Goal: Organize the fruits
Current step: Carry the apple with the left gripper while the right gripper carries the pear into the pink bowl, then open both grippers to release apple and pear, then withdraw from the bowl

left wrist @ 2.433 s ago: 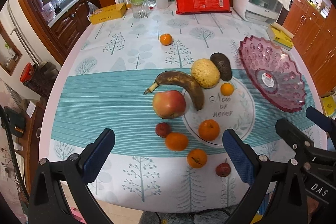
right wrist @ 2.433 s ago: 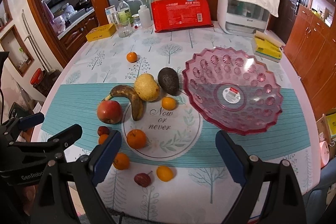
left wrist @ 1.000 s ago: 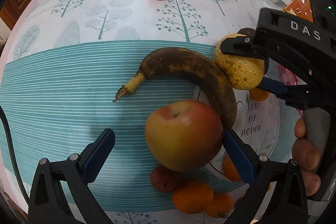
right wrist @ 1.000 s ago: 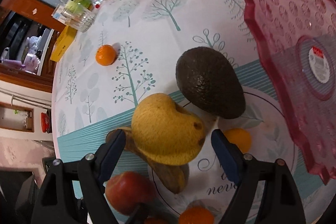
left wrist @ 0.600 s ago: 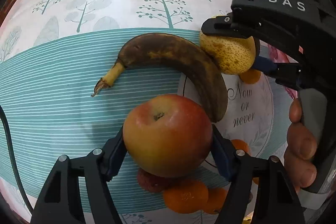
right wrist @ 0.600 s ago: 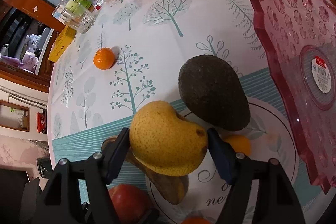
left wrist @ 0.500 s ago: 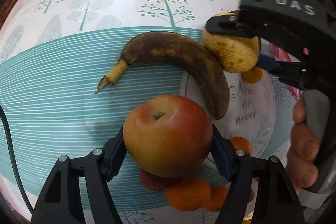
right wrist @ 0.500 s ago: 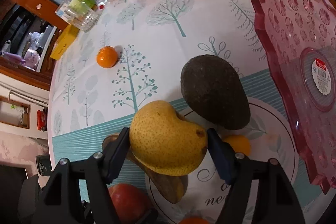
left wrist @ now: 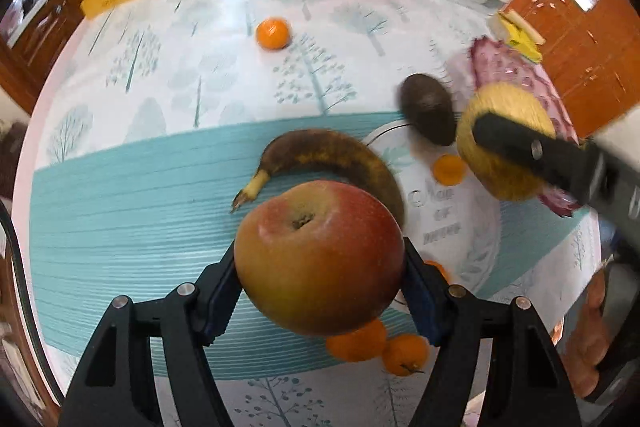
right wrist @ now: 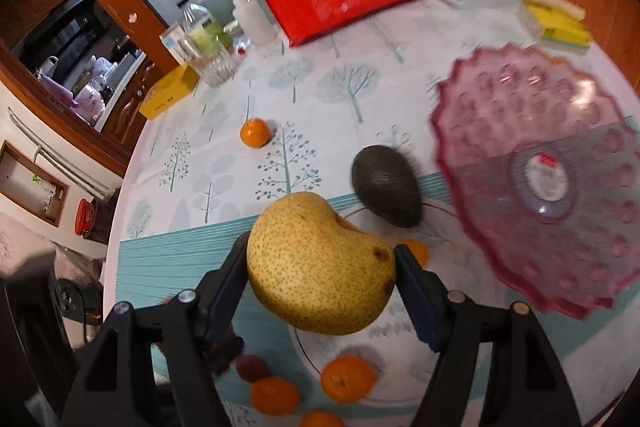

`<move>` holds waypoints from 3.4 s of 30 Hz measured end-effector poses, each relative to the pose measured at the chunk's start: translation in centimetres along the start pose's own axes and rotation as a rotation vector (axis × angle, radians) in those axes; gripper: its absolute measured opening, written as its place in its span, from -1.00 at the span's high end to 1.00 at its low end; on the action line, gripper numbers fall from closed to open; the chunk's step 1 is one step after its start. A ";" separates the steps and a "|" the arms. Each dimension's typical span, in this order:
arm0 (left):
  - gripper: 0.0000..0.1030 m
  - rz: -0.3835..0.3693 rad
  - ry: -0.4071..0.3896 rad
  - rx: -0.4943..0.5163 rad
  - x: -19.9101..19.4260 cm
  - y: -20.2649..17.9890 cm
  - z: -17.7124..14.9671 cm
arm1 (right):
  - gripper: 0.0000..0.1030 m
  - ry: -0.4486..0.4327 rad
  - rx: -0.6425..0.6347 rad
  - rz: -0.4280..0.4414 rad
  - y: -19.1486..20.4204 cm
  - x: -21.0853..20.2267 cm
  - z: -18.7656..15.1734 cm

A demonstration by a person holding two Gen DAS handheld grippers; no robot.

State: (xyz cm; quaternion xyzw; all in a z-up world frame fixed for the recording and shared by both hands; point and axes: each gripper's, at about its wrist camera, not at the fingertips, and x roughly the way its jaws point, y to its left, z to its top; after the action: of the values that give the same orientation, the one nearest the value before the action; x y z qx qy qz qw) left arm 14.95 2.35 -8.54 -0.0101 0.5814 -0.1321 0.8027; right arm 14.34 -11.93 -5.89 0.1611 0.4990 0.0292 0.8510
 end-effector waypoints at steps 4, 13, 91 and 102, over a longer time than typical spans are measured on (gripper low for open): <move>-0.37 -0.031 -0.037 0.071 -2.6 -1.2 -0.5 | -0.41 -0.062 0.014 -0.059 -1.4 -3.5 -1.7; -0.37 -0.112 -0.122 0.217 -5.7 -7.6 -0.4 | -0.41 -0.169 0.142 -0.230 -7.3 -10.2 -5.3; -0.82 0.198 -0.153 0.281 4.2 -25.1 7.1 | -0.51 -0.224 -0.077 -0.201 -22.9 -4.7 -0.1; -0.83 0.211 -0.169 0.241 1.1 -22.7 5.2 | -0.51 -0.254 -0.106 -0.203 -20.7 -6.0 -1.3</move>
State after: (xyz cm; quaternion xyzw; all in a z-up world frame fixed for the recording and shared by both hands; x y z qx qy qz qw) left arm 15.61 -20.55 -4.04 0.1362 0.4898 -0.1148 0.8534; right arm 7.93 -32.51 -7.69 0.0672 0.3988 -0.0513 0.9131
